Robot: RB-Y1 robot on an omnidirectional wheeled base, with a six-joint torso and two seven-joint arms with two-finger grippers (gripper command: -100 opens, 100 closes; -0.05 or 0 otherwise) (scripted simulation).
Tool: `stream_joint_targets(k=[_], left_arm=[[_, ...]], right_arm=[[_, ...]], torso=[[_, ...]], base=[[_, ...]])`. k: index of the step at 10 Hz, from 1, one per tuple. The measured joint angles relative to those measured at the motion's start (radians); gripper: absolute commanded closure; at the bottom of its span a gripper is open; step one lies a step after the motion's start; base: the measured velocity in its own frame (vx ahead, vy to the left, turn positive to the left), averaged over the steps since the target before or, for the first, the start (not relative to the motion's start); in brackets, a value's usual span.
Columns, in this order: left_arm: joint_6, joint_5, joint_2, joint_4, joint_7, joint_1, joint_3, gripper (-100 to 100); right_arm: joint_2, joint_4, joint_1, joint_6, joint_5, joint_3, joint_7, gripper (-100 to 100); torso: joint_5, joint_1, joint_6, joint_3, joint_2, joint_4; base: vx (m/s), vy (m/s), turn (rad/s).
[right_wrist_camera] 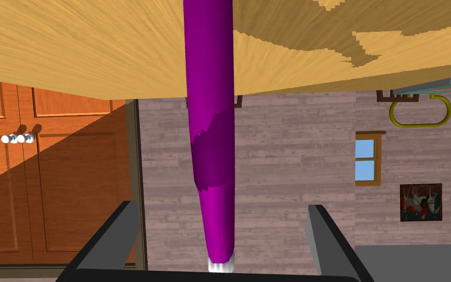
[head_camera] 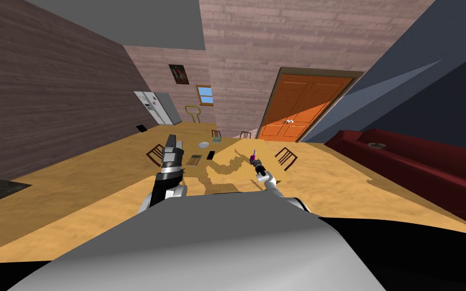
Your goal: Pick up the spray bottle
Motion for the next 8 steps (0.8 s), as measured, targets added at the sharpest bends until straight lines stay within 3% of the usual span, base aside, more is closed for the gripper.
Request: stream_joint_targets(k=[2, 3, 4, 5, 6, 8], left_arm=[[0.000, 0.000, 0.000, 0.000, 0.000, 0.000, 0.000, 0], [0.000, 0.000, 0.000, 0.000, 0.000, 0.000, 0.000, 0], [0.000, 0.000, 0.000, 0.000, 0.000, 0.000, 0.000, 0], [0.000, 0.000, 0.000, 0.000, 0.000, 0.000, 0.000, 0], [0.000, 0.000, 0.000, 0.000, 0.000, 0.000, 0.000, 0], [0.000, 0.000, 0.000, 0.000, 0.000, 0.000, 0.000, 0]], right_arm=[[-0.003, 0.040, -0.018, 0.000, 0.008, -0.011, 0.040, -100], [-0.003, 0.042, -0.019, 0.001, 0.008, -0.012, 0.045, 0], [-0.003, 0.041, -0.019, 0.001, 0.008, -0.011, 0.044, -100], [-0.028, 0.010, 0.018, 0.001, 0.003, 0.010, 0.022, -100], [-0.040, 0.032, 0.014, -0.022, 0.000, 0.006, 0.013, -100], [-0.058, 0.129, -0.009, -0.088, -0.005, -0.010, 0.019, -100]], torso=[[0.000, 0.000, 0.000, 0.000, 0.000, 0.000], [0.000, -0.001, 0.000, 0.001, 0.002, 0.000], [0.000, -0.001, 0.000, 0.002, 0.004, 0.001], [0.001, 0.003, 0.000, 0.001, 0.001, 0.000], [0.001, 0.005, 0.000, -0.001, -0.001, 0.000], [0.001, 0.003, 0.000, 0.000, -0.001, 0.000]], base=[[0.045, 0.009, -0.001], [0.005, 0.001, 0.000], [0.073, 0.077, 0.010], [0.101, 0.100, -0.019], [0.051, 0.048, -0.001], [0.089, 0.066, 0.004]])
